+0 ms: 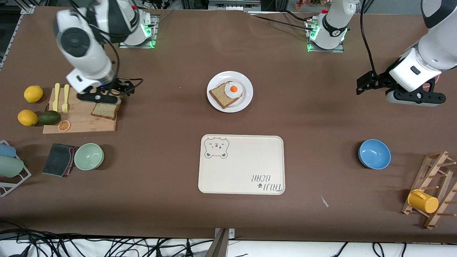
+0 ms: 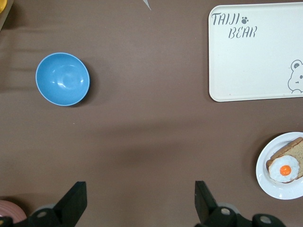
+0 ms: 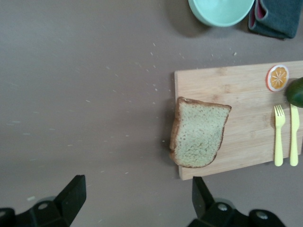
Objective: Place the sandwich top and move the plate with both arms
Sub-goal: 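Reach the right gripper down to the bread slice on the cutting board, then grasp the bread slice edge with the right gripper and lift it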
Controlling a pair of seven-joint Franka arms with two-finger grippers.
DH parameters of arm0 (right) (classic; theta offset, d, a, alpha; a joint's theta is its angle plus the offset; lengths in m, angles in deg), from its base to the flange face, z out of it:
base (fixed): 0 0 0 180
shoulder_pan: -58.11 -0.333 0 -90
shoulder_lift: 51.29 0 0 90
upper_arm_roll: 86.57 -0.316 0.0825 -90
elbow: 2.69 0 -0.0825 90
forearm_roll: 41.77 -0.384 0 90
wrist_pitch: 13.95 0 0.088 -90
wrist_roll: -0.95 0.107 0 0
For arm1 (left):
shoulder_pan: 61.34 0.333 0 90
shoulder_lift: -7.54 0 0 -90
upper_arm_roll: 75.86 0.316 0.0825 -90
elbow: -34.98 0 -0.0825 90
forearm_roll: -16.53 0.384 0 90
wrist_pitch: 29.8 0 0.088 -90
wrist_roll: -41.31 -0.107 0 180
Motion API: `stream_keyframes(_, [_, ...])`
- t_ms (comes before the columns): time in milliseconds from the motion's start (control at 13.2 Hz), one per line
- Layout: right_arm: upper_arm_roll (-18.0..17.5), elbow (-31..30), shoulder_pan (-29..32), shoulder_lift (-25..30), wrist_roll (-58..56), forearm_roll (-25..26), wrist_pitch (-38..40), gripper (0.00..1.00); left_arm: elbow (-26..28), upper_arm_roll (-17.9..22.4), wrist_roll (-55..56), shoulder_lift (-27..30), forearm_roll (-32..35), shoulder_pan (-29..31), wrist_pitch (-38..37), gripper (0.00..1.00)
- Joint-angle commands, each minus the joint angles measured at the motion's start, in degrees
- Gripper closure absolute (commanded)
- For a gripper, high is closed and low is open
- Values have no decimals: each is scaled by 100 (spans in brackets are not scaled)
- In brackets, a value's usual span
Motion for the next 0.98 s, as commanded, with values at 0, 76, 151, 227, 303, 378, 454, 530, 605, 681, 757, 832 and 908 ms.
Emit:
stream_keyframes(0, [-118, -419, 145, -186, 506, 653, -253, 1, -189, -48, 85, -92, 228, 13, -130, 0])
stream_keyframes(76, [-118, -463, 145, -432, 822, 969, -262, 1, -189, -48, 85, -92, 228, 13, -130, 0])
stream_keyframes(151, [-118, -463, 145, -686, 1190, 1337, -244, 1, -189, -48, 85, -92, 228, 13, -130, 0])
stream_keyframes(227, [-118, -498, 145, -898, 1394, 1698, -244, 1, -189, -48, 85, -92, 228, 13, -130, 0])
stream_keyframes(303, [-118, -560, 145, -1091, 1666, 1919, -253, 1, -189, -48, 85, -92, 228, 13, -130, 0])
stream_keyframes(378, [-118, -551, 145, -1311, 2008, 2078, -253, 1, -189, -48, 85, -92, 228, 13, -130, 0])
stream_keyframes(454, [-118, -534, 171, -1504, 2177, 2236, -279, 1, -189, -48, 85, -92, 228, 13, -130, 0])
stream_keyframes(530, [-110, -543, 171, -1646, 2274, 2481, -314, 1, -189, -48, 85, -92, 228, 13, -130, 0])
stream_keyframes(605, [-109, -543, 171, -1760, 2458, 2719, -288, 1, -189, -48, 85, -92, 228, 13, -130, 0])
stream_keyframes(681, [-109, -543, 171, -1840, 2634, 2851, -210, 5, -189, -48, 85, -92, 228, 13, -130, 0])
stream_keyframes(757, [-109, -543, 171, -1901, 2661, 2879, -131, 8, -189, -48, 85, -92, 228, 13, -130, 0])
stream_keyframes(832, [-109, -534, 171, -1971, 2662, 2966, -113, 11, -189, -48, 85, -92, 228, 13, -130, 0])
stream_keyframes(908, [-101, -534, 171, -2051, 2697, 3106, -95, 13, -189, -48, 85, -92, 228, 13, -130, 0])
